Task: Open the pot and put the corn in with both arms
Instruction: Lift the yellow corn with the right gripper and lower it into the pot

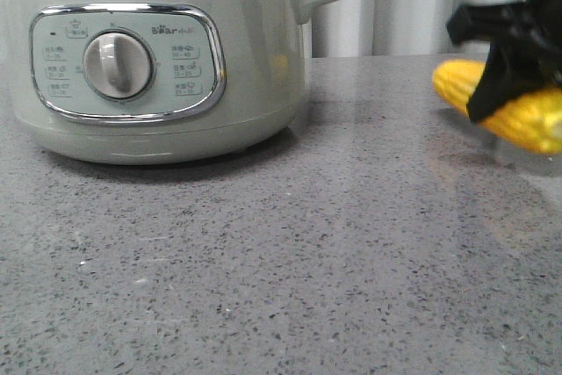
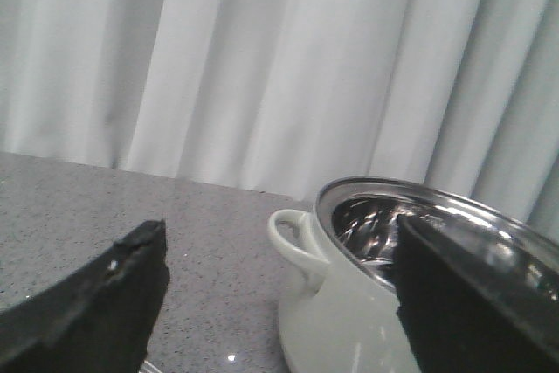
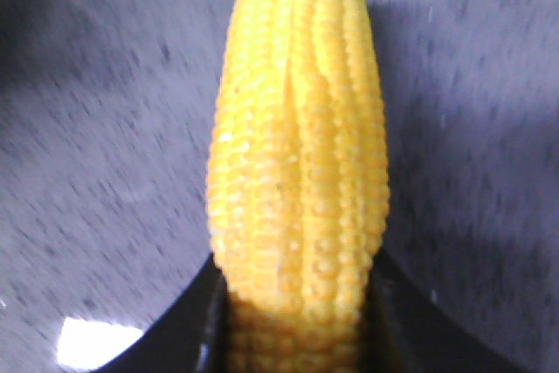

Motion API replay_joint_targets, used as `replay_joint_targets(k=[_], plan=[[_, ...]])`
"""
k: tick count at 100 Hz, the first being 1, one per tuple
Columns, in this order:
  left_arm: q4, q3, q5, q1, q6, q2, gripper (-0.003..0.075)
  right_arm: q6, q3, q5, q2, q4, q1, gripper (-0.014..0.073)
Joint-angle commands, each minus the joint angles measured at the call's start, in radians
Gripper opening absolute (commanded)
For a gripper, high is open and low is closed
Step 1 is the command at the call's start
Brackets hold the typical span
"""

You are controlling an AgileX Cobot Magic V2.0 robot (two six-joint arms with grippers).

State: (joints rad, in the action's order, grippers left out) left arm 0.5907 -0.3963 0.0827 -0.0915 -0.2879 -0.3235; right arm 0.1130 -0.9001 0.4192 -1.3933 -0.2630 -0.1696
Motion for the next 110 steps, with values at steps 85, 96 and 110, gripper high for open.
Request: replay_joint_targets(k=[85, 96, 110], plan=[[0.193, -0.038, 0.27, -0.007, 0.002, 0.072, -0.0018, 0.004, -0.749, -0.074, -0.387, -0.118, -0.438, 0.0397], [0.204, -0.038, 0.284, -0.007, 0.0, 0.072, -0.0018, 0.004, -0.749, -0.039, -0.378, -0.115, -0.436, 0.0521], [0.197, -0.038, 0.284, -0.007, -0.03, 0.089, -0.0018, 0.004, -0.749, 0.013, -0.291, -0.058, -0.424, 0.0522]])
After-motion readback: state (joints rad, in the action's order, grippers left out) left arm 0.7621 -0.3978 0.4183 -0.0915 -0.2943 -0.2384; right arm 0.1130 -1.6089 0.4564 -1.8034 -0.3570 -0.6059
